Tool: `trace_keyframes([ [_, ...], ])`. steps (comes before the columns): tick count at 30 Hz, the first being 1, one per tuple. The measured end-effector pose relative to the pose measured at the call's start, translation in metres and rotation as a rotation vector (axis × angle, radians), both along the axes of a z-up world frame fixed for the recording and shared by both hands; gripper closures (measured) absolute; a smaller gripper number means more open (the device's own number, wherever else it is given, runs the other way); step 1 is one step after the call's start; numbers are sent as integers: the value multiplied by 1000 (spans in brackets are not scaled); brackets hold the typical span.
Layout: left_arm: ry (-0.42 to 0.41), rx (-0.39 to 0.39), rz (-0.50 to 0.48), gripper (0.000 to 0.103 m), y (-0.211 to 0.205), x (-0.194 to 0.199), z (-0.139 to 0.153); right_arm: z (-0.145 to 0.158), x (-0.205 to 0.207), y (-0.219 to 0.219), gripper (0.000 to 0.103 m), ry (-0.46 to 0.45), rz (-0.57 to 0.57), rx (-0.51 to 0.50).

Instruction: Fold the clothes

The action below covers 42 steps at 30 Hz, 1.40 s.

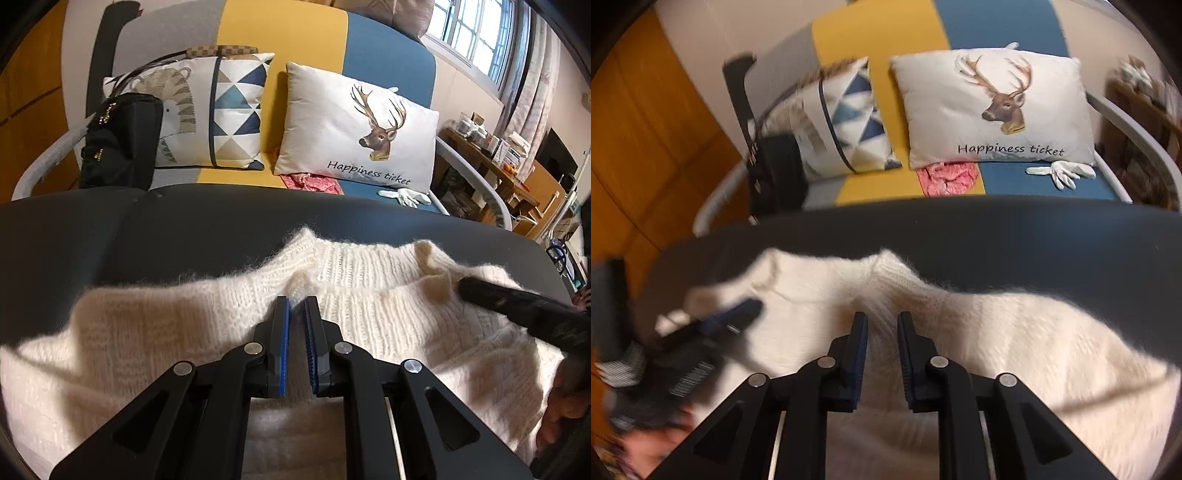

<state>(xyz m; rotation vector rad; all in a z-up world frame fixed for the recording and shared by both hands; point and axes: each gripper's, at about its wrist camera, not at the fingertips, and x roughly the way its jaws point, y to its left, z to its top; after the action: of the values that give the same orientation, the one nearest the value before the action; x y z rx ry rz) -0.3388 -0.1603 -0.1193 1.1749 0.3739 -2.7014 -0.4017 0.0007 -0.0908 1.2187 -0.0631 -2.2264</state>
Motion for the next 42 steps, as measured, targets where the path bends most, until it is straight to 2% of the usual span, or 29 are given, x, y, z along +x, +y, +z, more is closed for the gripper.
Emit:
trace_keyframes([
  [3,6,33,3,92,-5,2,-2,-13,11,2,85,70,7,156],
  [5,12,56,5,92,-6,6,-3,-19,18,14,85,108,8,122],
  [8,17,96,9,92,-6,14,-5,-22,24,32,86,56,-12,59],
  [10,13,123,14,92,-2,25,-5,-22,29,36,86,41,2,65],
  [13,-32,90,-15,92,8,28,3,-9,30,32,86,19,49,119],
  [15,-49,68,-24,92,8,22,9,6,22,35,86,33,34,19],
  [16,-36,81,-12,92,2,18,13,9,18,35,86,37,16,3],
  [19,-14,140,35,88,-15,10,7,-7,-2,9,86,-10,32,114],
  [23,26,245,44,88,-30,14,-6,-16,-6,-4,90,53,7,156],
  [26,52,274,57,92,-34,21,-9,-24,-11,9,91,64,-96,139],
  [28,59,277,58,92,-34,23,-9,-26,-12,14,90,49,-120,102],
  [31,69,298,58,92,-36,24,-10,-21,-17,17,88,15,-79,96],
  [34,77,296,58,92,-36,24,-10,4,1,21,84,30,-13,-50],
  [36,86,291,62,92,-36,25,-9,13,20,3,84,34,116,-91],
  [39,111,293,83,91,-38,31,-7,7,38,-41,84,-27,297,-95],
  [42,145,314,119,91,-44,38,-7,-4,46,-77,84,-46,371,-39],
])
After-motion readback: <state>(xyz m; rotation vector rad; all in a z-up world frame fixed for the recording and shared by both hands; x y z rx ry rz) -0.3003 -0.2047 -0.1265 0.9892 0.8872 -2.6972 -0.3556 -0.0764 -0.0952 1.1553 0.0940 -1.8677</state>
